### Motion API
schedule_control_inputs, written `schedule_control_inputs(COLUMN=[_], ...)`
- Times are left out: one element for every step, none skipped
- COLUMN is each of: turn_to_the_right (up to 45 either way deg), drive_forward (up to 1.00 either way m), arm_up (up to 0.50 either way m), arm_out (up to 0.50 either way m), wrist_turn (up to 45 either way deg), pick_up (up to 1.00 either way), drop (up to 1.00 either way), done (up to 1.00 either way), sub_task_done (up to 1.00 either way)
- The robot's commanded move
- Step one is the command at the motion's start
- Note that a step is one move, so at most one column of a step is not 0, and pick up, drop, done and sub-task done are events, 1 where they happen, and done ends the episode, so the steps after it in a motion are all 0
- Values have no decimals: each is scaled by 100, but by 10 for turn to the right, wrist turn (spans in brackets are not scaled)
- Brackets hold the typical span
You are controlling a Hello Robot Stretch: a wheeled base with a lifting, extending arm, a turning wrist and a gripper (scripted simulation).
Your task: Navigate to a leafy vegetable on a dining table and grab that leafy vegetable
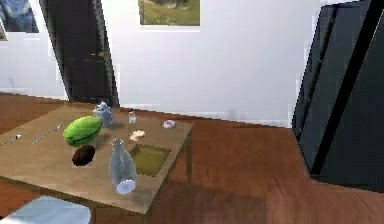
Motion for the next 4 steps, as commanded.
schedule_control_inputs(turn_to_the_right=[0,-450,-450,-420], drive_forward=[50,0,0,0], arm_up=[0,0,0,0], arm_out=[0,0,0,0], wrist_turn=[0,0,0,0], pick_up=[0,0,0,0], drop=[0,0,0,0], done=[0,0,0,0], sub_task_done=[0,0,0,0])
